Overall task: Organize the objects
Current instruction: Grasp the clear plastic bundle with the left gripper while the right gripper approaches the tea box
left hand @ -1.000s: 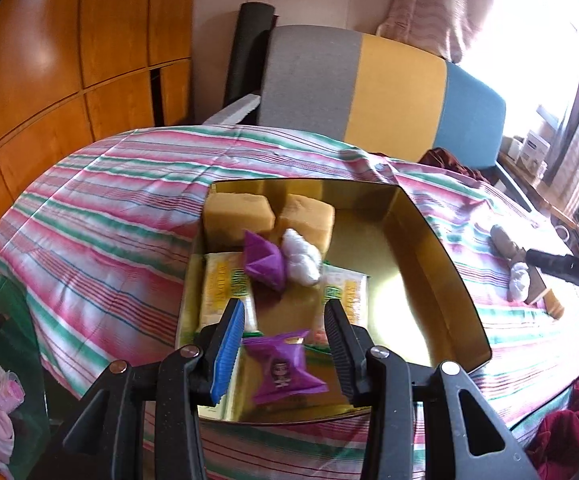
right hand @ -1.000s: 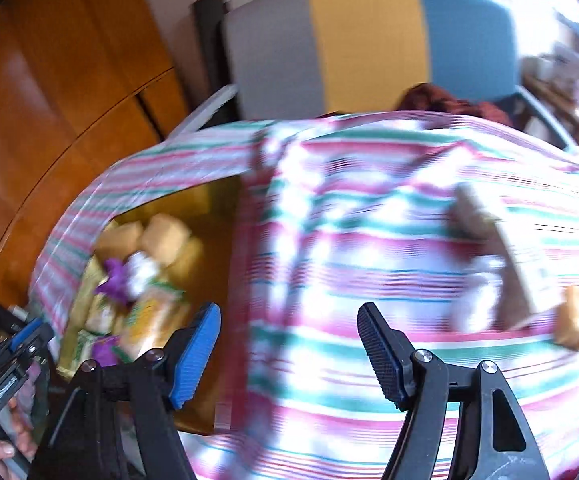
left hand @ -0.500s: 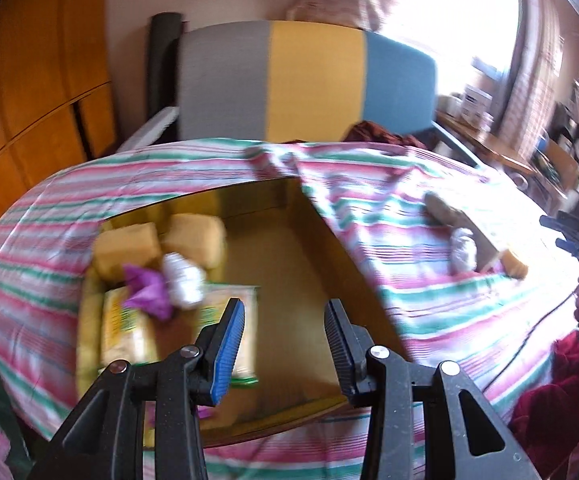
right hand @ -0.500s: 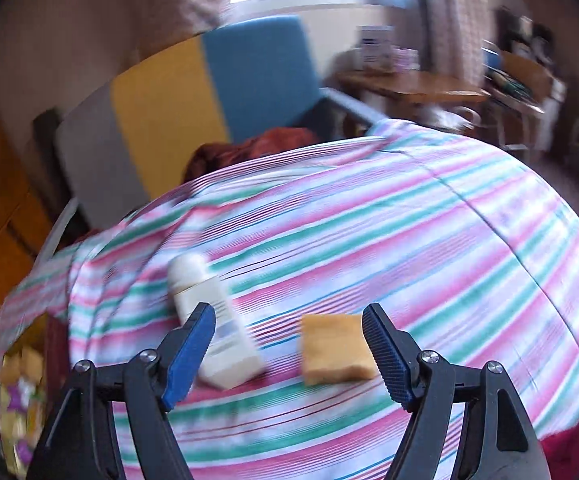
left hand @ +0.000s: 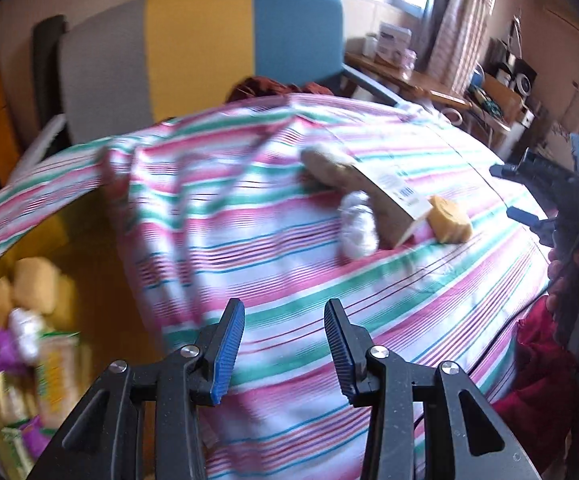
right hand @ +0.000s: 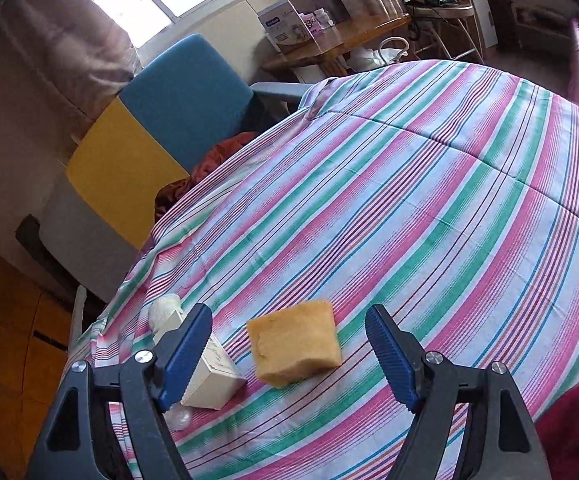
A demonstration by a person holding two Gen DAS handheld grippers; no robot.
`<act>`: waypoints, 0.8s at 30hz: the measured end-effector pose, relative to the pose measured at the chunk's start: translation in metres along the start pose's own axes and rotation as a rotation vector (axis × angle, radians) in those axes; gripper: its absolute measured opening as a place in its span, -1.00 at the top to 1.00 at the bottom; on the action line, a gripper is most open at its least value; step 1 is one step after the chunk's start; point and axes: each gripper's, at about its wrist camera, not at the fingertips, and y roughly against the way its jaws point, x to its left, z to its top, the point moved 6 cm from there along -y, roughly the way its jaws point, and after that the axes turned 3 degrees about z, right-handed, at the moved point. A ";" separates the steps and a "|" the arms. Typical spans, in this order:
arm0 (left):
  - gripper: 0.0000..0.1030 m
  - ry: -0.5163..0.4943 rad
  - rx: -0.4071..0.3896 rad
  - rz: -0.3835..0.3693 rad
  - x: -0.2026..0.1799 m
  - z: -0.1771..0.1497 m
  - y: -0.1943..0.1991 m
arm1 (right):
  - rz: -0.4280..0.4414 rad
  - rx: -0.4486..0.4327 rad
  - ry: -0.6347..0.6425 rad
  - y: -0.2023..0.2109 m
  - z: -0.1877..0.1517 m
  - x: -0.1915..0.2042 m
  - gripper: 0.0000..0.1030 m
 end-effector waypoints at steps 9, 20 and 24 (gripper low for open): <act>0.19 -0.027 0.083 -0.080 -0.042 0.027 -0.061 | 0.063 0.027 -0.003 -0.004 -0.005 0.006 -0.61; 0.06 -0.072 0.085 -0.128 -0.069 0.059 -0.107 | 0.092 0.064 0.001 -0.011 -0.010 0.010 -0.62; 0.06 -0.073 0.102 -0.119 -0.070 0.065 -0.128 | 0.095 0.073 -0.006 -0.013 -0.010 0.009 -0.62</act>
